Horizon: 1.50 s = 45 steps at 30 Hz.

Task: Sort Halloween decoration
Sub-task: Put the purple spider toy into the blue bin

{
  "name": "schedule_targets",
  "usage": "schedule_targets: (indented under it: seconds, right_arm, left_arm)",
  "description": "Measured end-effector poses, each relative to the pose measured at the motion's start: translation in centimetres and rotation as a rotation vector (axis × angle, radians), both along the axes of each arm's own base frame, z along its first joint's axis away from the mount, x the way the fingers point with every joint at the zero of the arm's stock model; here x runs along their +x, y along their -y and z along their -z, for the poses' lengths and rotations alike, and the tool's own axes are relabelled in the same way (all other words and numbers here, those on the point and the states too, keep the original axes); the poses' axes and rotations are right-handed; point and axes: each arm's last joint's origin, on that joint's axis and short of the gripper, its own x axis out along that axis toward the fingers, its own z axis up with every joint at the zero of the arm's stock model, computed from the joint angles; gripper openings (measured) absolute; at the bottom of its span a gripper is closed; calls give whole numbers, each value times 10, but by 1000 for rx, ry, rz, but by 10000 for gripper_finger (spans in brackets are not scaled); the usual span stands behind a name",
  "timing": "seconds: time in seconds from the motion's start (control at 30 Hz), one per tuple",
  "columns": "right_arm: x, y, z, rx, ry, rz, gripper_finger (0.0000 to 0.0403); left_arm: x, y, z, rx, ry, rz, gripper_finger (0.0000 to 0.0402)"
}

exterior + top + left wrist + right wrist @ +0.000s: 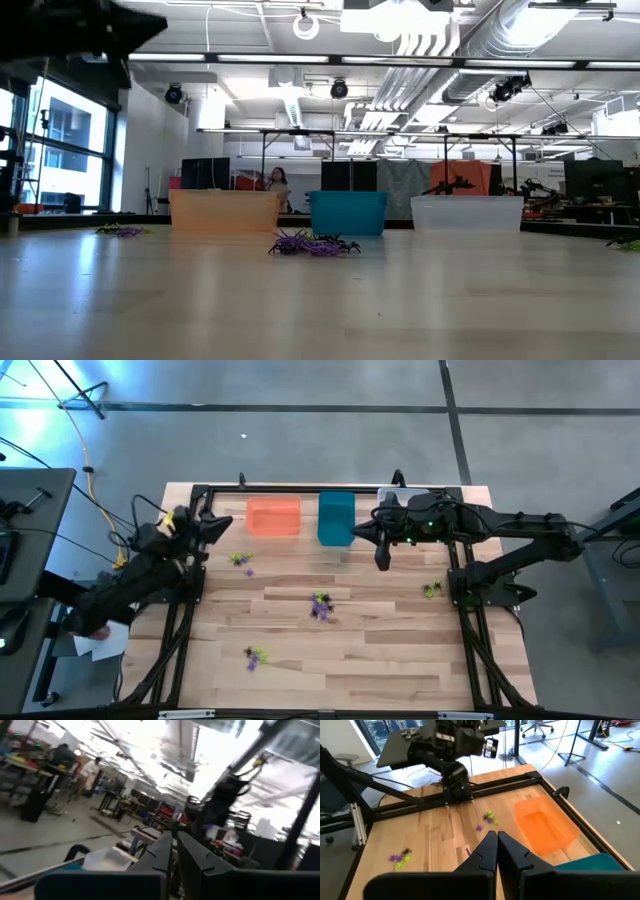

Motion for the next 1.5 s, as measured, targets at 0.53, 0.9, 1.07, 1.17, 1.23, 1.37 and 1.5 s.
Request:
schedule_targets:
  seconds: [0.53,0.9,1.07,1.17,1.23,1.37,1.5]
  right_arm:
    - [1,0,-2,-66,11,-24,0]
    - [1,0,-2,-145,-2,-58,0]
    - [1,1,-2,-150,-4,-29,0]
    - [8,5,1,-132,2,32,0]
    - [17,13,6,-72,10,71,0]
    - [43,34,29,11,-43,103,0]
    - [65,59,51,7,-77,188,0]
  left_arm:
    - [100,5,-92,227,-182,253,3]
    - [117,2,-90,194,-175,172,1]
    - [117,1,-90,186,-177,144,1]
    - [117,0,-90,177,-178,115,1]
    - [117,-1,-90,171,-179,97,1]
    - [117,-1,-90,171,-180,96,1]
    - [117,-1,-90,169,-180,96,1]
